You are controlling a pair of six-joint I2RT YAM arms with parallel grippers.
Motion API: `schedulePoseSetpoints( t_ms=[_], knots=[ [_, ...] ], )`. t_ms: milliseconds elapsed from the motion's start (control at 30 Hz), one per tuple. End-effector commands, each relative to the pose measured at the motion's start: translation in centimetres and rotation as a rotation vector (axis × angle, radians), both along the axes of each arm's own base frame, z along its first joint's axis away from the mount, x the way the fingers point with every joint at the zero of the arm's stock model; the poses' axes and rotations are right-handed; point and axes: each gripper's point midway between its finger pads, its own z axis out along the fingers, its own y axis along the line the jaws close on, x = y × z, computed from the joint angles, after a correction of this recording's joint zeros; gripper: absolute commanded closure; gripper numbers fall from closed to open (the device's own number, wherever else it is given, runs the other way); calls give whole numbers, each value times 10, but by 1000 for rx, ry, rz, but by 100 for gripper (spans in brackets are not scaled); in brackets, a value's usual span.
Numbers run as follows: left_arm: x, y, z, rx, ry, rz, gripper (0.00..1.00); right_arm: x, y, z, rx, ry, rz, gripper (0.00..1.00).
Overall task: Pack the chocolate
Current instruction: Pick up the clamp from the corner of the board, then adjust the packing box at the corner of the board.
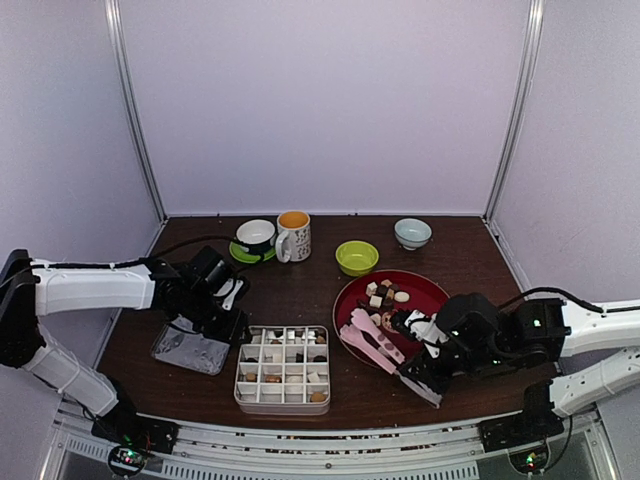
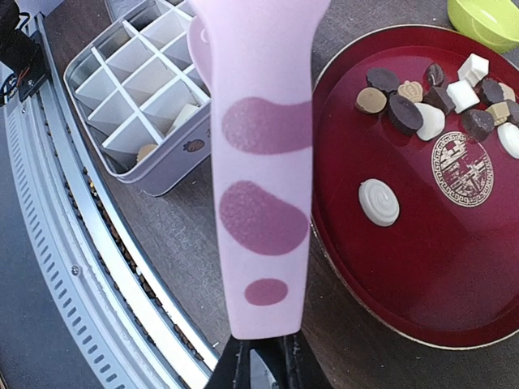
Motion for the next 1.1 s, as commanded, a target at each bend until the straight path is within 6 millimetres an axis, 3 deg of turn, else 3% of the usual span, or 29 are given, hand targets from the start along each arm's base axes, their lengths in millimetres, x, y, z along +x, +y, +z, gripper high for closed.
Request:
schedulePoseSetpoints(
  t_ms=[0, 133, 300, 567, 833, 1067],
  knots=[
    [14, 3, 3, 47, -31, 62, 57, 10, 2, 20, 35, -64, -29, 100],
    [21, 0, -4, 52, -30, 82, 63, 11, 3, 21, 38, -64, -29, 100],
    [25, -4, -9, 40, -36, 95, 80, 14, 2, 24, 34, -81, -37, 100],
    [36, -5, 1, 52, -90, 81, 100, 23, -4, 37, 48, -136, -69, 100],
    [56, -4, 55, 47, -291, 16, 100, 35, -10, 51, 49, -200, -105, 100],
    [64, -7, 96, 78, -468, -142, 100, 40, -11, 54, 47, -225, -119, 100]
  ],
)
